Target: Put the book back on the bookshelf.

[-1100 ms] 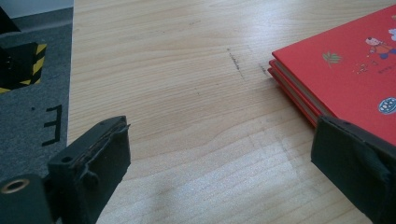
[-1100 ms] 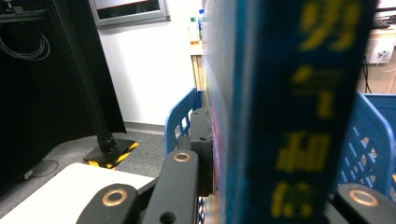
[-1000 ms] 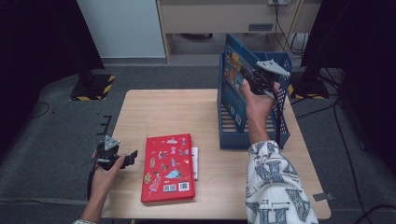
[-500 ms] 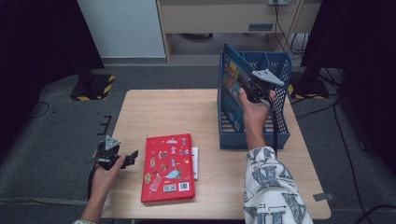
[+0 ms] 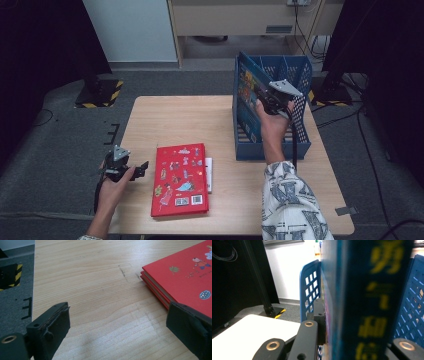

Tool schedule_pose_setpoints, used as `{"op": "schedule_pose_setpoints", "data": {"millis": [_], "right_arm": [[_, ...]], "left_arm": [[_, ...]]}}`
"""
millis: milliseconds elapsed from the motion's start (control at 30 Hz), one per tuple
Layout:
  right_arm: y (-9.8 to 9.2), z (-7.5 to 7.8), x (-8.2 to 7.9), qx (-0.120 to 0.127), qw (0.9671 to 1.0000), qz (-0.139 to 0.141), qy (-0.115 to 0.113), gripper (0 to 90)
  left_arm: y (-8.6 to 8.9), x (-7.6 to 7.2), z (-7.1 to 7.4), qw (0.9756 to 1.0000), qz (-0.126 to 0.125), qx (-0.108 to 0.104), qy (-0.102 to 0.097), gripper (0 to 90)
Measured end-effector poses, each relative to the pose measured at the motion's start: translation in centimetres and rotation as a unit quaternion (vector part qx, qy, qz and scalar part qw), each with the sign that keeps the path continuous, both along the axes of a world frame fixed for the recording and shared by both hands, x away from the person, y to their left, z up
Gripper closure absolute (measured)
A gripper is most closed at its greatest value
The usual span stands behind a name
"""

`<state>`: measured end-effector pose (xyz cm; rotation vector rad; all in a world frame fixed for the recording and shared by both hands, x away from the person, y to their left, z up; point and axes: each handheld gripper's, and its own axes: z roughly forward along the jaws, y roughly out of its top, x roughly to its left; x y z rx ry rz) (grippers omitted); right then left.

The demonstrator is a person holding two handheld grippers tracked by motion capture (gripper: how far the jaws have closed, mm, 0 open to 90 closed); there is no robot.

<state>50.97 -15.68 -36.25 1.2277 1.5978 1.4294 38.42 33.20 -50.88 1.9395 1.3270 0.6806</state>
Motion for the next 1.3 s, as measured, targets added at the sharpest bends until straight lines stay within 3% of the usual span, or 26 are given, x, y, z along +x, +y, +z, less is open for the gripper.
{"op": "schedule_pose_setpoints", "data": {"millis": [567, 1067, 1300], "right_arm": [[-0.4, -0.6, -1.7, -0.021, 0.9996, 0.009, 0.016, 81.3], [-1.3, -1.0, -2.3, -0.016, 0.9993, 0.026, 0.021, 79.0], [-1.2, -0.5, -2.4, -0.016, 0.9992, 0.03, 0.023, 76.4]], "left_arm": [[0.0, -0.1, 0.1, 1.0, 0.002, 0.004, 0.001, 4.5], [-0.1, -0.1, 0.0, 1.0, 0.002, 0.006, 0.002, 4.4], [-0.1, -0.1, 0.1, 1.0, 0.001, 0.007, 0.002, 4.4]]}}
